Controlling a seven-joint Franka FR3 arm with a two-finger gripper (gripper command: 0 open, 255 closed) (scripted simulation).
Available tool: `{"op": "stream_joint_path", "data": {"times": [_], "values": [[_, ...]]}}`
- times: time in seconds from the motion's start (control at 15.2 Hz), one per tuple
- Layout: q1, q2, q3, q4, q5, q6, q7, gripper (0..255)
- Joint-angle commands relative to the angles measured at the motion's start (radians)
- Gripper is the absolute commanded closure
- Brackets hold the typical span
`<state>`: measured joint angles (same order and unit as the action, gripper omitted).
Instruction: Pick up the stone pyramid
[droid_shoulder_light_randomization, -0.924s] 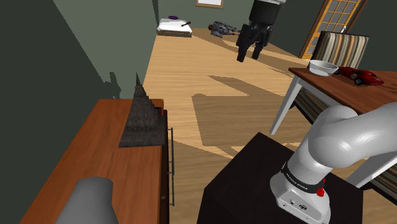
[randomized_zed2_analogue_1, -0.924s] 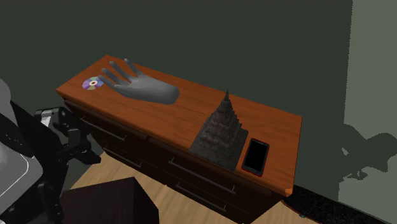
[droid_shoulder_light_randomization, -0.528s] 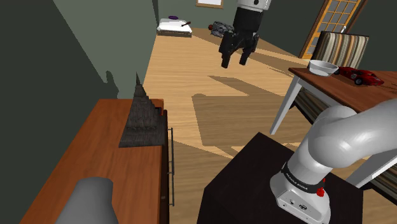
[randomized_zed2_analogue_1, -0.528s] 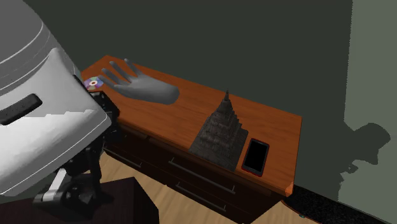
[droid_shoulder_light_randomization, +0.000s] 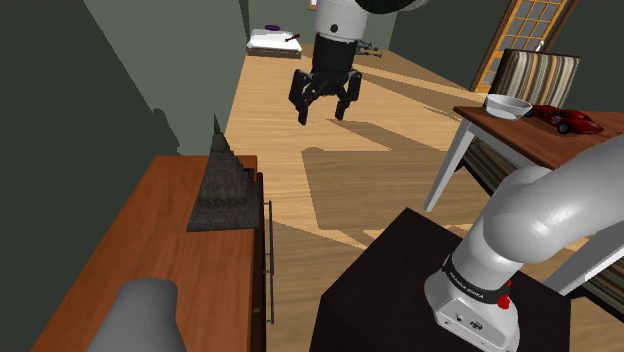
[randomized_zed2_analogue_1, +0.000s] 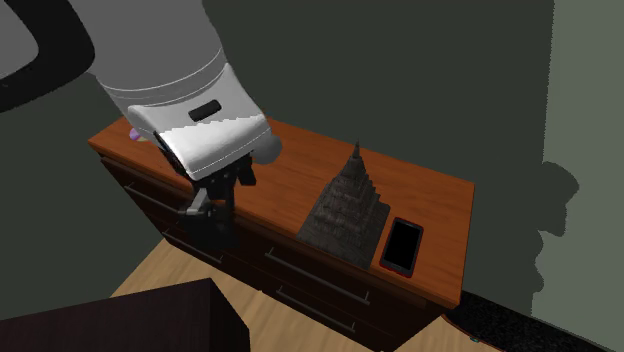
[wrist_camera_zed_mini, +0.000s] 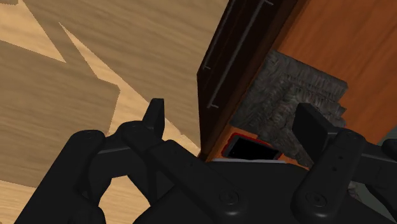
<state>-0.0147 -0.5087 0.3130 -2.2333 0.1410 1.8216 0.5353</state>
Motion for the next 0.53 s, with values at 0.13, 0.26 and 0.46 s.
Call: {"op": "stream_joint_path", "data": {"times": [0.13,0.26,0.46], "values": [[-0.022,0.133,0.091,0.068,-0.028,0.072,0.159,0],[-0.034,0.209,0.134,0.112,-0.057,0.101,0.241,0],[-0.048,0.333,0.192,0.192,-0.122,0.134,0.371,0]]}}
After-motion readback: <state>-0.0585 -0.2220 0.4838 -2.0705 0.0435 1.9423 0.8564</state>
